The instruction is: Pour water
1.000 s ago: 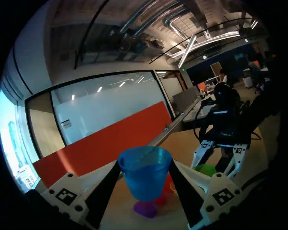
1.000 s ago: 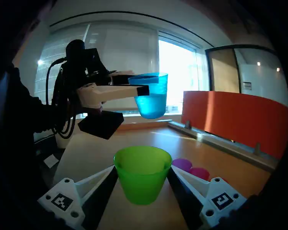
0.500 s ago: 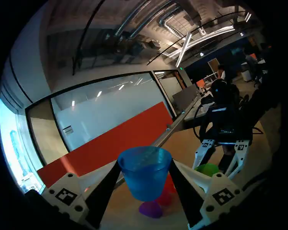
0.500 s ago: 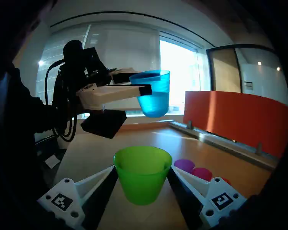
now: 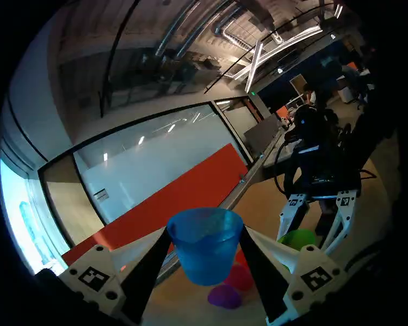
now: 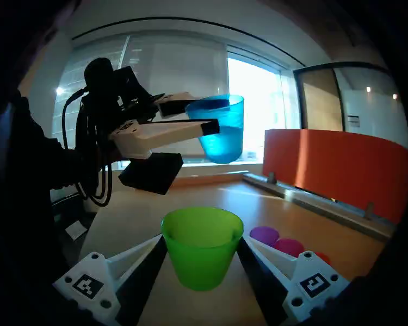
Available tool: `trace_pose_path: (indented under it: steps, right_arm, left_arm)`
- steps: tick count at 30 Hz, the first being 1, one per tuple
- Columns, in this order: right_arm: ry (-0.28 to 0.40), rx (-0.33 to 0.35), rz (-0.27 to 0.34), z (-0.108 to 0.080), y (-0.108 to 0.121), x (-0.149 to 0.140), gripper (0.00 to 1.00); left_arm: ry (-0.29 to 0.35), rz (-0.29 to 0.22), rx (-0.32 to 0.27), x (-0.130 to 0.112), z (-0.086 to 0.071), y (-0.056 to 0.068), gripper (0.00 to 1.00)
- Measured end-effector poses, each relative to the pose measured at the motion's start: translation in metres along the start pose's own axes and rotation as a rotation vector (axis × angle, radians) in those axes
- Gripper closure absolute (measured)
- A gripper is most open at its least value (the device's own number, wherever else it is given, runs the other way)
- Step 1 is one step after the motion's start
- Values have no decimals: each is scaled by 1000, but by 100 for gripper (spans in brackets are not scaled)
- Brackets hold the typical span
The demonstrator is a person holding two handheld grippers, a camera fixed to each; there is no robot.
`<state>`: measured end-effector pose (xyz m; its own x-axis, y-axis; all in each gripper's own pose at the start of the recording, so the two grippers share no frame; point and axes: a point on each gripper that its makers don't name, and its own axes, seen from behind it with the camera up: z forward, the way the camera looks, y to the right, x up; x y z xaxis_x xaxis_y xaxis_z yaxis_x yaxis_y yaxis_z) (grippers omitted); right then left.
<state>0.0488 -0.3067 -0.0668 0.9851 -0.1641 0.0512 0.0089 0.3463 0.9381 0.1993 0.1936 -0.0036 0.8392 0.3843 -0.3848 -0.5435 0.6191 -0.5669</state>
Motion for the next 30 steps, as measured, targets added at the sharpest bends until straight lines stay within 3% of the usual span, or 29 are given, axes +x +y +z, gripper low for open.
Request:
trace_pose_path:
  steps: [9,30]
  right_arm:
    - [2,4,2,2,-1,0,11]
    - [4,18,-2,4,-6,3,11]
  left_arm:
    - [-4,70,-8,1,0,8,14]
    - [-3,170,9,8,-2,6,14]
